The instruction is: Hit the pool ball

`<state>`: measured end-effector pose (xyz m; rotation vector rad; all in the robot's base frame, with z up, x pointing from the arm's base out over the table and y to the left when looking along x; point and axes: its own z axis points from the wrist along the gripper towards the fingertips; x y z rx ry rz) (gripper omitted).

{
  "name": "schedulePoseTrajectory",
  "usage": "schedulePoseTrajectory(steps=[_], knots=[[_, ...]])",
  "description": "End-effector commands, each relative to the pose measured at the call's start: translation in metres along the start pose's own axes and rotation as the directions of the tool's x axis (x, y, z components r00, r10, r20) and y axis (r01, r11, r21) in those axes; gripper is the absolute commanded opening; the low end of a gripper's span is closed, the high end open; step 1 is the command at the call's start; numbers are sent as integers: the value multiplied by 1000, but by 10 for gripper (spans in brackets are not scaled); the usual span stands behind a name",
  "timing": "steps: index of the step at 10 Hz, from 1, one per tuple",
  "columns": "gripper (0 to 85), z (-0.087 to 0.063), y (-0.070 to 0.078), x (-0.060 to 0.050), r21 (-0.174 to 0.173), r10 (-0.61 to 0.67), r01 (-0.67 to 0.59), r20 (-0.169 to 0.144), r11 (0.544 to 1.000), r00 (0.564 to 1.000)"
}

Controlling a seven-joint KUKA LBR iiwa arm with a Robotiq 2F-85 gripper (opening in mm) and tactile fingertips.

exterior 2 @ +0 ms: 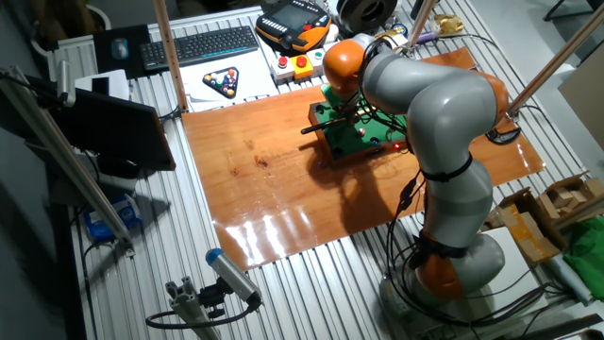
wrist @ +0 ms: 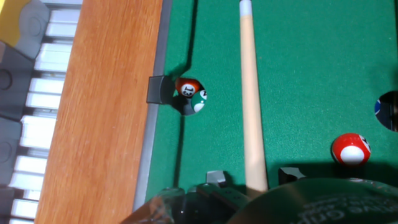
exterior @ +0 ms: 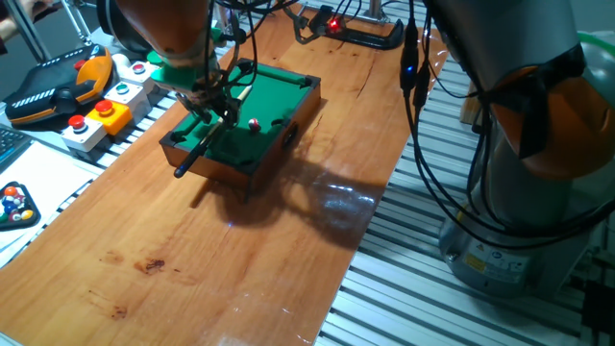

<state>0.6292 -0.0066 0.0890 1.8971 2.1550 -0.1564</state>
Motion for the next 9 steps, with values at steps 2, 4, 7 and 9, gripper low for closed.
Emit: schedulePoseTrajectory(steps=[2, 4, 7, 9], knots=[[463, 0, 0, -1, 0, 2, -2, 0, 1000, 1000], [447, 1, 0, -1, 0, 0, 0, -3, 1000, 1000], [413, 1, -1, -2, 3, -2, 2, -5, 1000, 1000], [313, 1, -1, -2, 4, -10, 10, -3, 1000, 1000]])
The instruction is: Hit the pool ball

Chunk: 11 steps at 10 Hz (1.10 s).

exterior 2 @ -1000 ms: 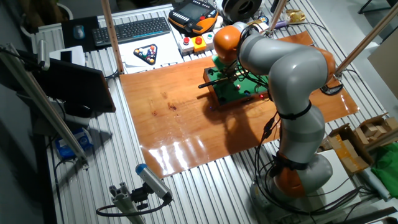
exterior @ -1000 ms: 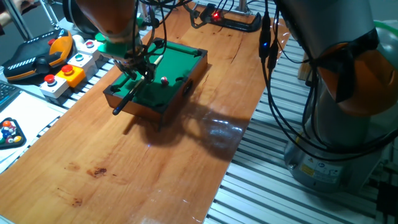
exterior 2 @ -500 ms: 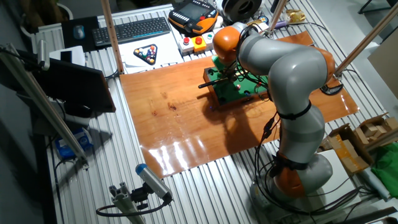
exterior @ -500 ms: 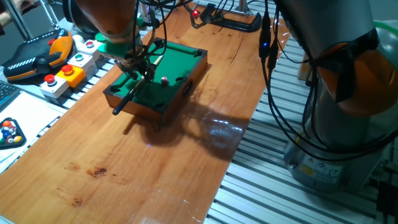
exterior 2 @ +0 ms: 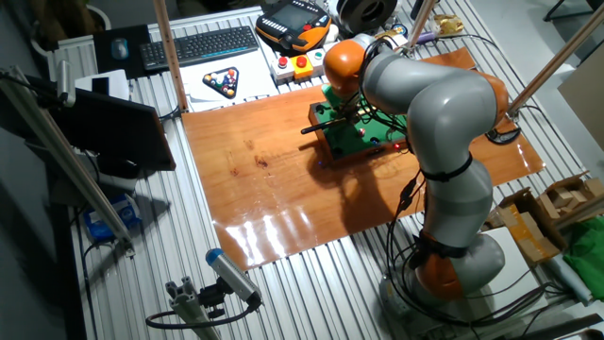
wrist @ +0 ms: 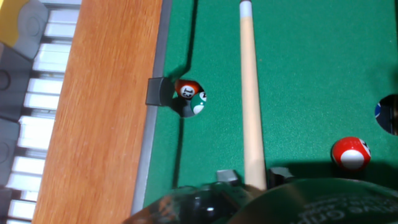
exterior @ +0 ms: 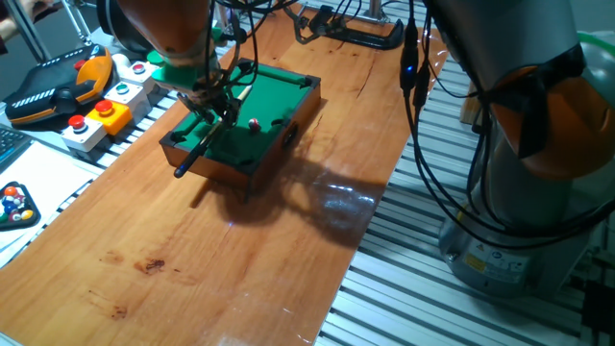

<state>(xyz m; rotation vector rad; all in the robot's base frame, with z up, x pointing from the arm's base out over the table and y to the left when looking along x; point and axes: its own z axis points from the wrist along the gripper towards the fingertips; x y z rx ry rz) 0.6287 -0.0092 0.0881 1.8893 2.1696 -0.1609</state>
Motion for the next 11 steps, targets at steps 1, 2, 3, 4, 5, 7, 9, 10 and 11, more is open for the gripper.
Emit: schedulePoseTrajectory(steps=[1, 2, 3, 4, 5, 7, 9, 10, 11], knots=[[210, 0, 0, 0, 1, -10, 10, 0, 1000, 1000], [57, 0, -1, 0, 2, -20, 20, -4, 1000, 1000], [10, -1, -1, -1, 4, -27, 27, -1, 1000, 1000], [10, -2, -1, -1, 7, -31, 31, 7, 1000, 1000], [10, -6, -1, -3, 12, -26, 26, 7, 1000, 1000], [10, -24, -4, -11, 35, 21, -20, -47, 999, 999], [10, -42, -3, -16, 63, 80, -76, -59, 995, 995], [10, -46, -1, -15, 76, 123, -118, -60, 990, 991], [10, -51, 1, -12, 86, 156, -151, -57, 985, 986]])
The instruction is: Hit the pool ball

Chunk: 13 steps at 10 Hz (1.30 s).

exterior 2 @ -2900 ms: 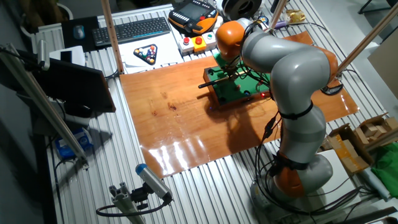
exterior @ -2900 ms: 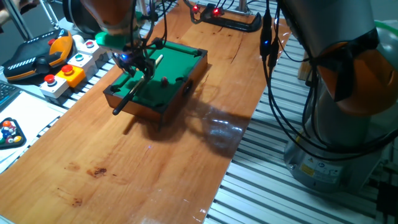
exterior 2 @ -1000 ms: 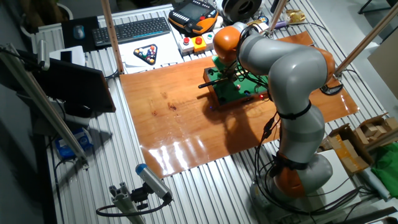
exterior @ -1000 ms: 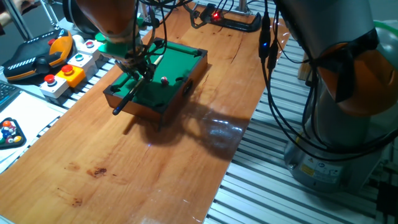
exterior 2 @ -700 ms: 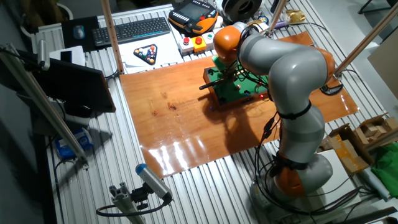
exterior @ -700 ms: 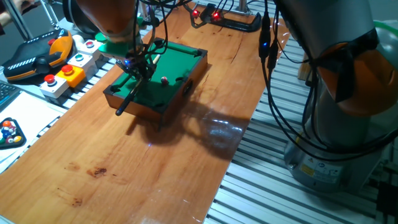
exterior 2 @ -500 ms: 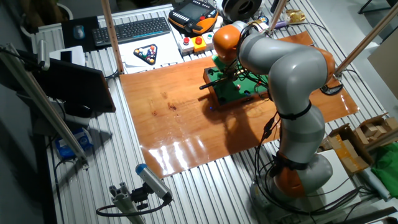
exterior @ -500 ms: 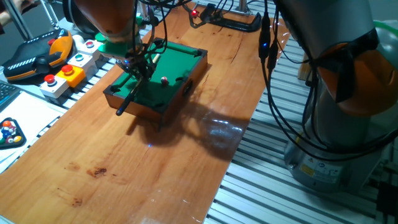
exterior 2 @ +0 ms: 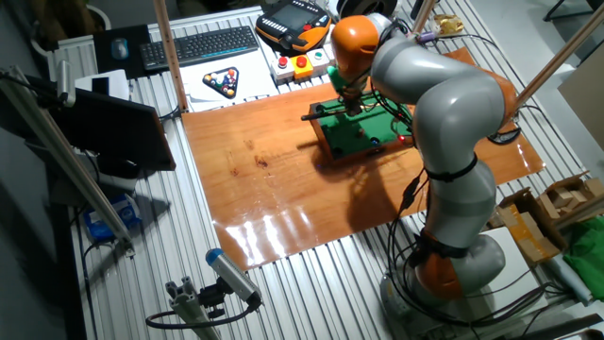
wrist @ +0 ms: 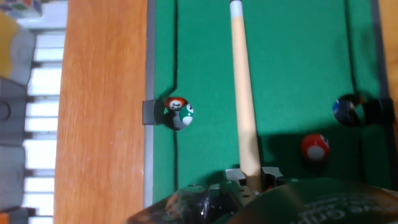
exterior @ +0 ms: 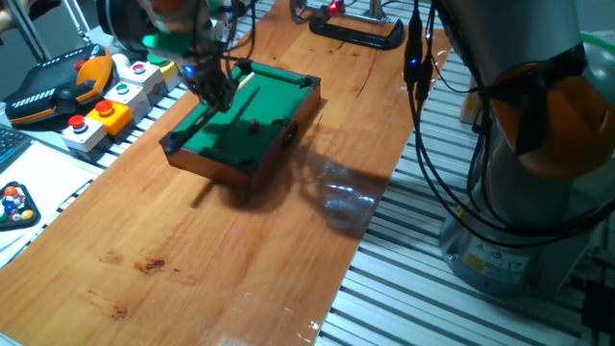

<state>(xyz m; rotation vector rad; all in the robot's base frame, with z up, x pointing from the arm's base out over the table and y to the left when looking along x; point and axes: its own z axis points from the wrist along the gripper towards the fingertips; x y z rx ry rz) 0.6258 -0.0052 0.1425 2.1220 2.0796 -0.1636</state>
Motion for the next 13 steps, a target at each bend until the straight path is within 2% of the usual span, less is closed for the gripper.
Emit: schedulePoseTrajectory(steps=[1, 4, 5, 10, 13], knots=[[10, -4, 2, 5, 13, 57, -57, 3, 998, 998], [10, -9, 4, 24, 33, 172, -173, 22, 984, 985], [10, -10, 4, 30, 37, 198, -199, 16, 979, 980], [10, -14, 4, 42, 63, 292, -292, 10, 954, 956], [10, -14, 4, 52, 70, 332, -333, 19, 940, 943]])
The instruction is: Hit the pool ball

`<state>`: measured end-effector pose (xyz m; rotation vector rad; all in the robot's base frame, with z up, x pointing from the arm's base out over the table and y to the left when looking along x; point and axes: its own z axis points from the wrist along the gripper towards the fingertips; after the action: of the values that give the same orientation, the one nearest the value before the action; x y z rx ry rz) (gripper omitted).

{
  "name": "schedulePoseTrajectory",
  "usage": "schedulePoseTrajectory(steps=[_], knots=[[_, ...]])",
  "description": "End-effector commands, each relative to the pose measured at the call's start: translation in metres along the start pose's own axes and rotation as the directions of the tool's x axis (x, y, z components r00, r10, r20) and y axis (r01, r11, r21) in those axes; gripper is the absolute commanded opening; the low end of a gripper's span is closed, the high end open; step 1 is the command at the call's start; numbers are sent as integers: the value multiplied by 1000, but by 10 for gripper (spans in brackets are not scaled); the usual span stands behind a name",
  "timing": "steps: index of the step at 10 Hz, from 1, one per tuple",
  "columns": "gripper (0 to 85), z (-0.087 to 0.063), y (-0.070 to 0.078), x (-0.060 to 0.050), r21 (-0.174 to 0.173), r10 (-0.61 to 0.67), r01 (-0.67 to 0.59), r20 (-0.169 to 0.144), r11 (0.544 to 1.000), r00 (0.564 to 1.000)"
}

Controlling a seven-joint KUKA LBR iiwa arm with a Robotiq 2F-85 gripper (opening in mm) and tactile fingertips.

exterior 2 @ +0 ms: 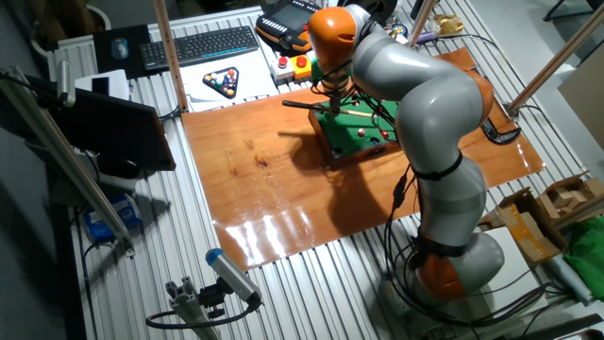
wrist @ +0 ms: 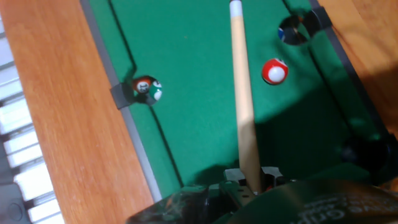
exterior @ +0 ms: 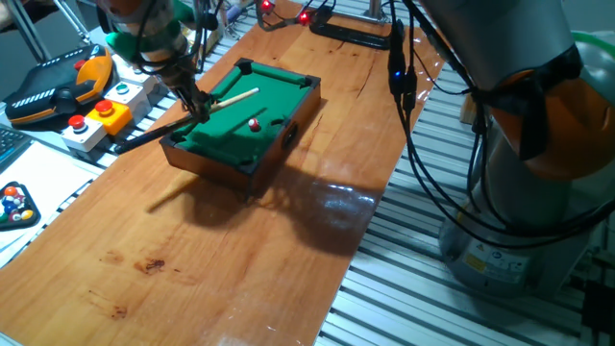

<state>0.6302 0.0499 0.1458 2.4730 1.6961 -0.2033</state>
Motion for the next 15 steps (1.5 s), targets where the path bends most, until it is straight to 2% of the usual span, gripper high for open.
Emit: schedulePoseTrajectory(steps=[1, 3, 6, 9, 12, 15], knots=[[10, 1, -2, 3, 0, 7, -7, 2, 1000, 1000], [10, 0, -6, 10, 2, 20, -20, 4, 1000, 1000], [10, -2, -10, 15, 4, 18, -18, 0, 1000, 1000], [10, -3, -10, 13, 1, 1, -1, -1, 1000, 1000], [10, -3, -10, 13, -17, -31, 31, -3, 999, 1000], [10, -3, -10, 13, 24, 41, -41, -28, 999, 999]])
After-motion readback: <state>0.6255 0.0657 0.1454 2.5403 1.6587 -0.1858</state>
